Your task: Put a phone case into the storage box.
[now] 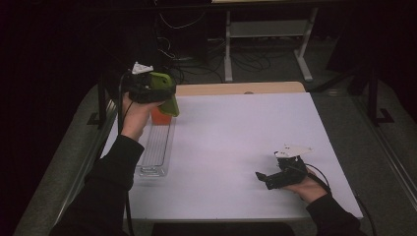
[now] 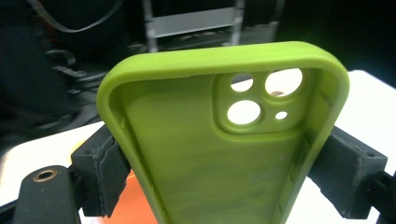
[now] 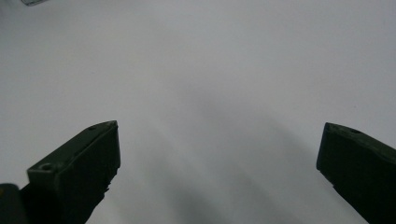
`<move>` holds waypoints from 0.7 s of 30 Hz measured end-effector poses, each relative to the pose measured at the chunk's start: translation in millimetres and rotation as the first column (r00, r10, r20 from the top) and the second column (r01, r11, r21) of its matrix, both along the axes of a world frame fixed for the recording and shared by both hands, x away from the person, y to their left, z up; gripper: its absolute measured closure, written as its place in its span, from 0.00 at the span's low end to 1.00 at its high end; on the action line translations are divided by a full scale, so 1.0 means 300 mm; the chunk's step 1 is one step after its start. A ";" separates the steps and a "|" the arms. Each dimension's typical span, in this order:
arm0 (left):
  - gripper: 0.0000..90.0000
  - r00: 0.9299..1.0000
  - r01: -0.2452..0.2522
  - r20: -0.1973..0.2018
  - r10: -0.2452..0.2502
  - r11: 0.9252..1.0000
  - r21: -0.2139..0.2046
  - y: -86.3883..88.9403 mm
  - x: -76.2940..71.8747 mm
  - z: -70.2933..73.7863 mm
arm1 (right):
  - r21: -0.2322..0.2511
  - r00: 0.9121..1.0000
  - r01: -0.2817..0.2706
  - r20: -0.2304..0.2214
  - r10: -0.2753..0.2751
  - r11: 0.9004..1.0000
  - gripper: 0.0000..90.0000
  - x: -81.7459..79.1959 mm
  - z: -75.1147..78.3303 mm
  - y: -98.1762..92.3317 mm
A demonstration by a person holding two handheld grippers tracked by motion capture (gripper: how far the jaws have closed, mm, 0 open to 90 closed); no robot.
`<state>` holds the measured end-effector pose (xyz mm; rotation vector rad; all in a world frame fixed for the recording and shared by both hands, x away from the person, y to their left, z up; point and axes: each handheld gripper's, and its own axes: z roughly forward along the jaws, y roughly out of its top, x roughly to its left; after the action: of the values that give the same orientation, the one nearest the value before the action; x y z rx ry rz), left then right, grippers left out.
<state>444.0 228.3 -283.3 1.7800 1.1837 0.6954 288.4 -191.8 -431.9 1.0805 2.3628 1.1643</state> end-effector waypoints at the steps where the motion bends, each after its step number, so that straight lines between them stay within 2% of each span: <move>1: 0.16 1.000 -0.021 -0.001 0.021 1.000 0.006 0.005 0.007 -0.005 | -0.007 1.000 -0.005 0.005 0.005 1.000 0.00 -0.001 0.000 -0.003; 4: 0.16 0.997 -0.073 -0.022 0.074 0.997 0.036 0.017 0.028 -0.021 | -0.009 1.000 0.001 -0.002 -0.001 1.000 0.00 -0.004 0.001 -0.005; 5: 0.16 0.994 -0.102 -0.024 0.103 0.994 0.036 0.015 0.035 -0.029 | -0.009 1.000 0.001 -0.002 -0.001 1.000 0.00 -0.004 0.001 -0.005; 8: 0.16 0.987 -0.154 -0.038 0.158 0.985 0.079 0.019 0.054 -0.056 | -0.010 1.000 -0.001 0.000 0.001 1.000 0.00 -0.004 0.002 -0.004; 9: 0.16 0.983 -0.175 -0.040 0.178 0.982 0.077 0.016 0.063 -0.068 | -0.010 1.000 -0.002 -0.001 0.002 1.000 0.00 -0.004 0.002 -0.003; 10: 0.16 0.982 -0.179 -0.047 0.185 0.978 0.105 0.021 0.069 -0.078 | -0.010 1.000 -0.002 -0.003 0.002 1.000 0.00 -0.005 0.002 -0.002; 12: 0.16 0.976 -0.201 -0.064 0.207 0.975 0.093 0.024 0.085 -0.103 | -0.008 1.000 -0.003 -0.008 0.003 1.000 0.00 -0.006 0.002 0.001; 15: 0.16 0.971 -0.213 -0.087 0.223 0.971 0.106 0.027 0.105 -0.146 | -0.015 1.000 -0.012 -0.005 0.011 1.000 0.00 -0.006 0.003 0.003; 16: 0.16 0.968 -0.221 -0.095 0.233 0.967 0.125 0.029 0.111 -0.161 | -0.014 1.000 -0.012 -0.012 0.012 1.000 0.00 -0.008 0.004 0.004; 19: 0.16 0.958 -0.247 -0.118 0.260 0.962 0.116 0.036 0.123 -0.198 | -0.017 1.000 -0.014 -0.014 0.013 1.000 0.00 -0.010 0.005 0.005; 21: 0.16 0.954 -0.260 -0.120 0.275 0.957 0.125 0.038 0.127 -0.216 | -0.021 1.000 -0.013 -0.014 0.013 1.000 0.00 -0.010 0.005 0.005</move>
<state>482.0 239.7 -348.2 1.7959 1.5255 0.8180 285.5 -190.3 -430.5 1.0713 2.3910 1.1377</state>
